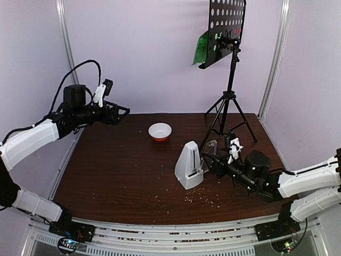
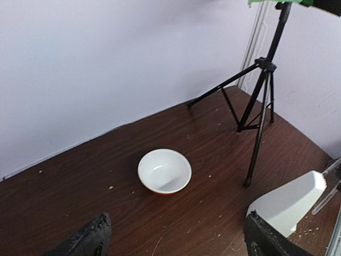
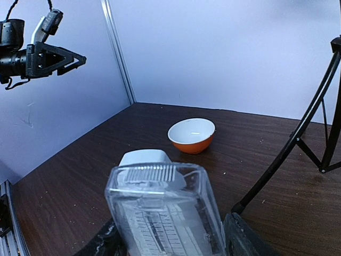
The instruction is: Pack up the instrument practice props
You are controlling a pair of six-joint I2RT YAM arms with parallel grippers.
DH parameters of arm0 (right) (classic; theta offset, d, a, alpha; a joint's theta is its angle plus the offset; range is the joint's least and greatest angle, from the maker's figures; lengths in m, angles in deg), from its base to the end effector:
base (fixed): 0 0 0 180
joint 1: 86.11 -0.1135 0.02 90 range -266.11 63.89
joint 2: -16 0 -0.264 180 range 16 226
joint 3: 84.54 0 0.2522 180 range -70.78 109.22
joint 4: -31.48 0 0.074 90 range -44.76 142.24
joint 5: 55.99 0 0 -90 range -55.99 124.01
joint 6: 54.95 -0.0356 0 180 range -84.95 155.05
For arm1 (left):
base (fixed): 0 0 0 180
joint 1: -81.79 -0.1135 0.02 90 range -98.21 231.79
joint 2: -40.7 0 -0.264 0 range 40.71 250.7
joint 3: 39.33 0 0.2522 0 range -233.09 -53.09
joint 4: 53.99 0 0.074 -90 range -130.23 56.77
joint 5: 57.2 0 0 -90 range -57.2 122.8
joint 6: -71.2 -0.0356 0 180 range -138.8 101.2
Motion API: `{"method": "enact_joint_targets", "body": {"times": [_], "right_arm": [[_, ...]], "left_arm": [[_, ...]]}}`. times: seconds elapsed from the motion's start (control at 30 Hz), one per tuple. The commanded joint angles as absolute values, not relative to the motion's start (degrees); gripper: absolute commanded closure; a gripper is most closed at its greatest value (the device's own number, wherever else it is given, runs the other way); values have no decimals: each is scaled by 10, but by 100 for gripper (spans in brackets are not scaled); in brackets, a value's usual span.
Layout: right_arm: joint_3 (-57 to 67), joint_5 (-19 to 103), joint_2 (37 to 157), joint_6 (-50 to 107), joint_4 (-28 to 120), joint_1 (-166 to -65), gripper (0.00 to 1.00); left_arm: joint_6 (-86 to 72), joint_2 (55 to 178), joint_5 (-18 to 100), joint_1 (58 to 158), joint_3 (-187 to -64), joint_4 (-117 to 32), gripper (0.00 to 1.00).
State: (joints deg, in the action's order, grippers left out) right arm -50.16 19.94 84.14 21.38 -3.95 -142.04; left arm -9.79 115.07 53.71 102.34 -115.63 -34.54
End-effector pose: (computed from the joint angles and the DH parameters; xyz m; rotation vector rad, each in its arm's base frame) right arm 0.1415 0.1938 0.2215 -0.3827 1.5476 0.7690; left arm 0.2795 -0.1183 0.3439 0.4462 1.8623 -0.6934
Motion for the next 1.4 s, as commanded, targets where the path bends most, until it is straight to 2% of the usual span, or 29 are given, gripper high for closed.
{"method": "enact_joint_targets", "body": {"times": [0.0, 0.17, 0.63, 1.37], "right_arm": [[-505, 222, 890, 239, -152, -1432, 47], [-504, 213, 936, 244, -190, -1447, 47], [-500, 165, 1019, 269, -269, -1461, 48], [-497, 172, 1063, 256, -299, -1461, 48]], "left_arm": [[-146, 1125, 480, 1010, -1140, -373, 10], [-167, 1122, 441, 1010, -1132, -361, 10], [-163, 1129, 461, 1010, -1124, -369, 11], [-161, 1135, 458, 1010, -1121, -370, 11]]}}
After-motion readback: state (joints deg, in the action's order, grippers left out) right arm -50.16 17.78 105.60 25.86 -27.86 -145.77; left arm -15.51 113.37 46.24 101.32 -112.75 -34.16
